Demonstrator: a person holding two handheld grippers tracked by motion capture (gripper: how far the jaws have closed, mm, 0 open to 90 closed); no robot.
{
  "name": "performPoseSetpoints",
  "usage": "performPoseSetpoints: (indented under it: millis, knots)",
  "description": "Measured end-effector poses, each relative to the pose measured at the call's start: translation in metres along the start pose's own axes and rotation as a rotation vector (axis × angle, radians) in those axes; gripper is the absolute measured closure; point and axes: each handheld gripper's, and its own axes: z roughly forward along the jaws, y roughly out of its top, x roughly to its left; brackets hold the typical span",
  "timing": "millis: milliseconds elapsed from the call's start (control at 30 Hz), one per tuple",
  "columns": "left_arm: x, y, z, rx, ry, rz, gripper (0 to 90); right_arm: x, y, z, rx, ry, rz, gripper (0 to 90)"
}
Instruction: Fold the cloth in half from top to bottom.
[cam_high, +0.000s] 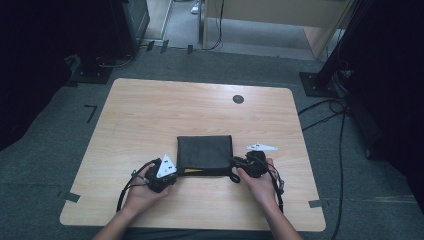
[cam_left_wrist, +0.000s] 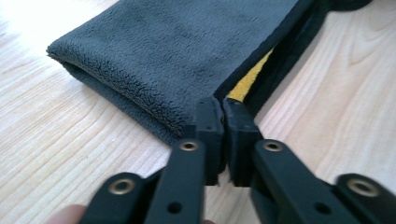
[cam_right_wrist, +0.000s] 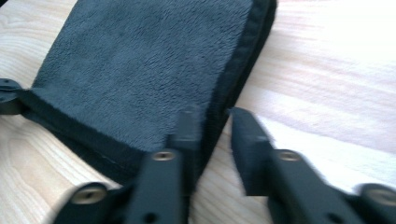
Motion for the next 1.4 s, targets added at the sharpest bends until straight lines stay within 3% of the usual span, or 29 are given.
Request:
performPoseSetpoints:
  millis: [67, 167, 233, 400, 467, 567, 700, 800, 933, 1000, 1033, 1100, 1200, 1400]
  knots:
    - [0.004, 0.000, -0.006, -0.051, -0.042, -0.035, 71.3, -0.002, 0.002, -0.004, -0.018, 0.007, 0.005, 60.7]
    - [0.010, 0.003, -0.011, -0.117, -0.061, -0.087, 62.7, -0.003, 0.007, -0.015, -0.087, 0.010, 0.008, 58.6]
    - [0.010, 0.005, -0.011, -0.127, -0.034, -0.097, 57.4, 0.002, 0.011, -0.019, -0.124, -0.008, -0.023, 55.2]
    - [0.013, 0.004, -0.009, -0.121, -0.035, -0.155, 46.9, 0.028, 0.022, -0.012, -0.158, -0.029, -0.142, 45.3]
    - [0.017, 0.003, -0.012, -0.131, -0.013, -0.200, 42.0, 0.038, 0.025, -0.006, -0.154, -0.036, -0.174, 39.7]
    - [0.026, -0.004, -0.021, -0.137, 0.003, -0.286, 31.6, 0.050, 0.029, 0.005, -0.161, -0.050, -0.179, 30.7]
    - [0.037, -0.021, -0.034, -0.108, 0.086, -0.339, 23.2, 0.063, 0.034, 0.023, -0.169, -0.083, -0.159, 17.7]
    - [0.045, -0.037, -0.041, -0.053, 0.153, -0.372, 18.8, 0.067, 0.035, 0.039, -0.146, -0.091, -0.132, 14.7]
    - [0.053, -0.055, -0.050, 0.003, 0.226, -0.402, 16.5, 0.073, 0.026, 0.059, -0.090, -0.149, -0.189, 14.2]
    - [0.053, -0.059, -0.057, 0.020, 0.287, -0.385, 16.3, 0.076, 0.018, 0.068, -0.054, -0.214, -0.228, 14.2]
    - [0.053, -0.061, -0.058, 0.034, 0.312, -0.374, 16.3, 0.076, 0.014, 0.069, -0.055, -0.224, -0.235, 14.4]
    - [0.054, -0.067, -0.063, 0.048, 0.323, -0.385, 16.2, 0.076, 0.009, 0.069, -0.068, -0.227, -0.243, 14.6]
    - [0.051, -0.072, -0.067, 0.075, 0.359, -0.362, 16.2, 0.076, 0.007, 0.071, -0.080, -0.233, -0.236, 14.5]
    - [0.052, -0.076, -0.068, 0.099, 0.363, -0.378, 16.2, 0.081, 0.011, 0.078, -0.078, -0.277, -0.205, 13.9]
